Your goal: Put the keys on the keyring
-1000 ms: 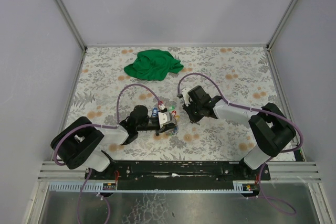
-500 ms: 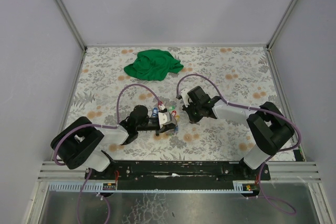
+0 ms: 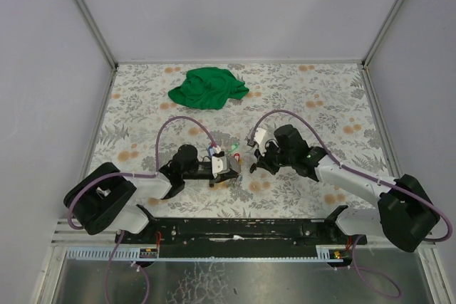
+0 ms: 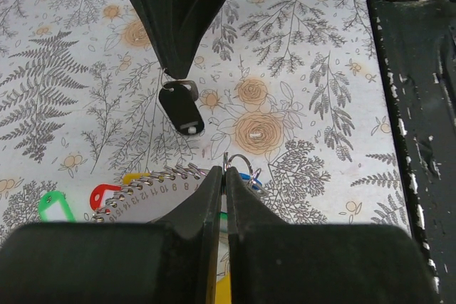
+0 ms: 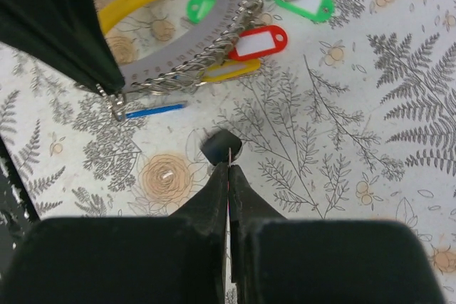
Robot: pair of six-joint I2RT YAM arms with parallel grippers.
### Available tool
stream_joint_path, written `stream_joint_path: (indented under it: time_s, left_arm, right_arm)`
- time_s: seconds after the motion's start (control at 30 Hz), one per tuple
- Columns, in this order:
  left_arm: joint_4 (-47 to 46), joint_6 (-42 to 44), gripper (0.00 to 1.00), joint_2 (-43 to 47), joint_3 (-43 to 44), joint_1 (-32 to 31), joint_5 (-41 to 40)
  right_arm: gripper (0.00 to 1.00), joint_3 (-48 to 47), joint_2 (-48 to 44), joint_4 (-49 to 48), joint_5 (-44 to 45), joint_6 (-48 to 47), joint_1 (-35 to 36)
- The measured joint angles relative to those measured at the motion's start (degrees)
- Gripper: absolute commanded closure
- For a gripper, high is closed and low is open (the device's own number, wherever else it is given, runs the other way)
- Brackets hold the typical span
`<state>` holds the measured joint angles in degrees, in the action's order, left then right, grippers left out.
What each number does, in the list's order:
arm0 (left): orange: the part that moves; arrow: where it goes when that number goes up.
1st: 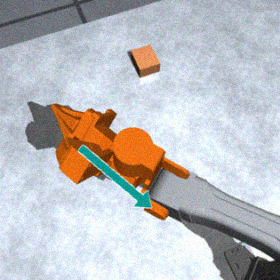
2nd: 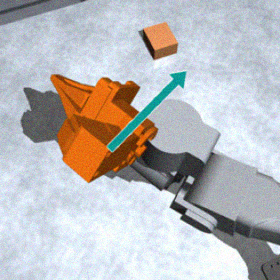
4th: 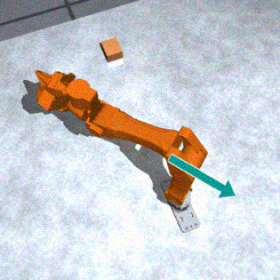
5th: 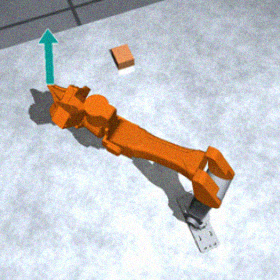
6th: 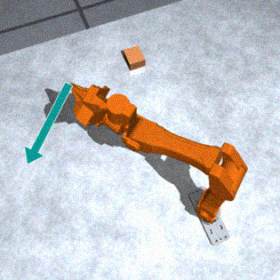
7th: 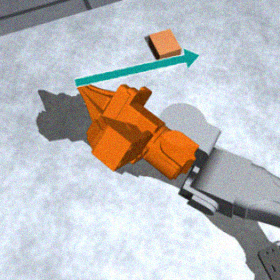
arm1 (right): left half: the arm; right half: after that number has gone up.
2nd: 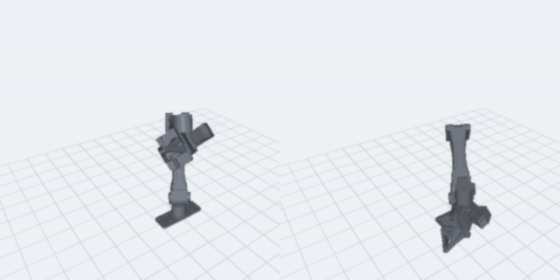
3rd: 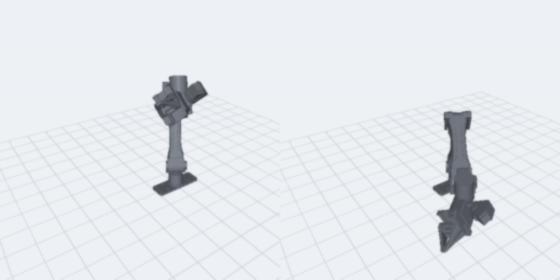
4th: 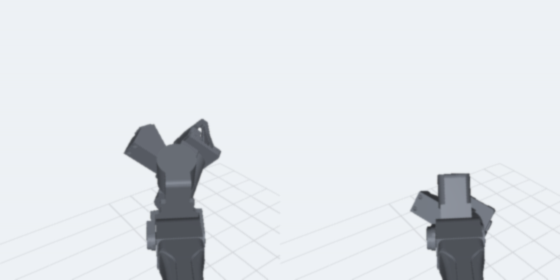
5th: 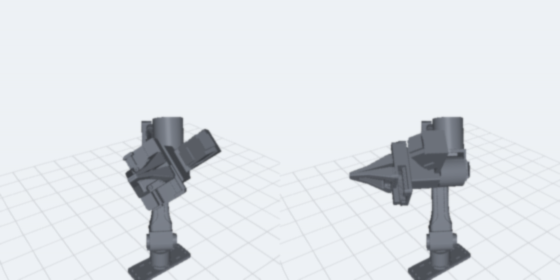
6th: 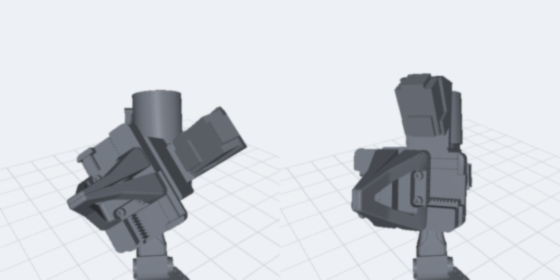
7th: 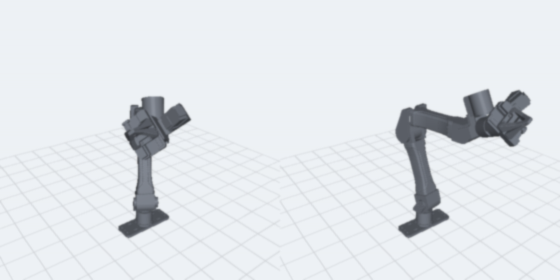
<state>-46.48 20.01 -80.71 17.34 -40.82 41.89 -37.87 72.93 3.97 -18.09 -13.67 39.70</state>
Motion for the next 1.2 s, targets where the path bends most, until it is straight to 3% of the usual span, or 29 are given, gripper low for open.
stream_joint_path:
  time_s: [0.3, 0.53, 1.2]
  left_arm:
    - [-0.79, 0.00, 1.00, 0.44, -0.46, 0.07, 2.86]
    - [-2.21, -0.09, 1.00, -0.48, -0.44, 0.07, 4.83]
    - [-2.97, -0.57, 1.00, -2.12, -0.44, 0.04, 6.82]
  right_arm:
    - [1.00, 5.88, -5.66, -3.96, -6.67, -7.82, 2.67]
    - [1.00, 6.12, -4.83, -4.76, -6.45, -12.11, 7.87]
    - [1.00, 6.12, -2.58, -6.47, -5.64, -13.97, 10.38]
